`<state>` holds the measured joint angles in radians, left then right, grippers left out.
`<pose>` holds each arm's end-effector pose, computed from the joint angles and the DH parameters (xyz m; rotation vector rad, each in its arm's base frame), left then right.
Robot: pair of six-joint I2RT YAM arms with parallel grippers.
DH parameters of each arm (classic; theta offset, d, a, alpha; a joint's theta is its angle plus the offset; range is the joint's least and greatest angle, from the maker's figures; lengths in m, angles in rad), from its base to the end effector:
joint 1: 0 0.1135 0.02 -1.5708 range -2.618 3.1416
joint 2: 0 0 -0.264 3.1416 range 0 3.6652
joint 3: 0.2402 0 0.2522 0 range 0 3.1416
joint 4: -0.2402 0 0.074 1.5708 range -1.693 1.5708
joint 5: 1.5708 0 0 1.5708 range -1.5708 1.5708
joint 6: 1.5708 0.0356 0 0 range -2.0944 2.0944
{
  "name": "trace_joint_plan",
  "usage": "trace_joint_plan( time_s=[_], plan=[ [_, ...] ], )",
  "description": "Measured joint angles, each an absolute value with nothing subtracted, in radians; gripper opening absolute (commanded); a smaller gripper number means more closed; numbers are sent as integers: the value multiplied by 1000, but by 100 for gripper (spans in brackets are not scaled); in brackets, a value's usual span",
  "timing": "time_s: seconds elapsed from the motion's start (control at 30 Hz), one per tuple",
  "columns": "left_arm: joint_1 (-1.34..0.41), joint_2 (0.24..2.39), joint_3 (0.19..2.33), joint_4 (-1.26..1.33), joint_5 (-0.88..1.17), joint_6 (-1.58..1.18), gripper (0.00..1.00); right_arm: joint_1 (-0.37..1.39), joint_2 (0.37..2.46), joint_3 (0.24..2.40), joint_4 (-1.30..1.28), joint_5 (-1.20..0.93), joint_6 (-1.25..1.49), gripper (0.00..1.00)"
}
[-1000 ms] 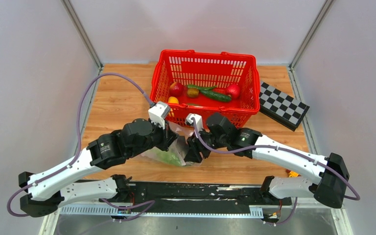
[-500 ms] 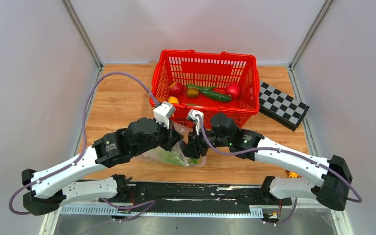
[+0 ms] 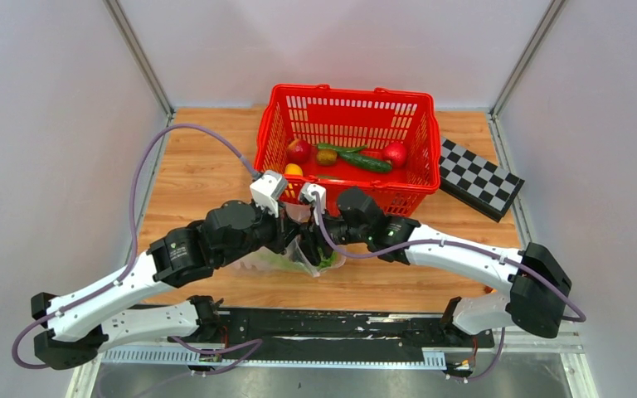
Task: Place the food in the zip-top bag and seal the zipper
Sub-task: Place the fake fish in the zipper food storage bag, then pick up the fake fruit from the bin.
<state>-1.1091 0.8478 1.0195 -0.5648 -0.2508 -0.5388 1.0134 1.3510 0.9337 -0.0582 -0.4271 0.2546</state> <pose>0.0866 -0.1542 0.3709 0.4089 2.0053 -0.8249 0.1490 0.2669 0.2780 -1.0908 1.9461 1.1854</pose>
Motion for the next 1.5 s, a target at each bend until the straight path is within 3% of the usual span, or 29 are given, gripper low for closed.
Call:
trace_joint_plan(
  time_s=[0.1,0.23,0.77,0.9,0.97,1.17,1.33,1.5],
  plan=[
    [-1111,833,1019,-564,-254,-541,0,1013,1355,934,-47,-417,242,64],
    [-1116,824,1015,-564,-264,-545,0,1013,1339,930,-48,-389,233,69],
    [-1120,783,1012,-569,-379,-582,0,1013,974,896,-189,-314,226,64],
    [-1120,782,1012,-575,-389,-583,0,1013,878,923,-247,-234,195,78],
    [-1120,782,1012,-582,-392,-583,0,1013,861,999,-304,-106,164,80],
    [-1120,783,1012,-598,-392,-582,0,867,1012,1327,-429,187,114,83],
    [-1120,787,1012,-621,-391,-585,0,606,1251,1536,-553,199,108,87],
    [-1120,779,1011,-631,-392,-590,0,510,1484,1575,-702,132,96,90]
  ],
)
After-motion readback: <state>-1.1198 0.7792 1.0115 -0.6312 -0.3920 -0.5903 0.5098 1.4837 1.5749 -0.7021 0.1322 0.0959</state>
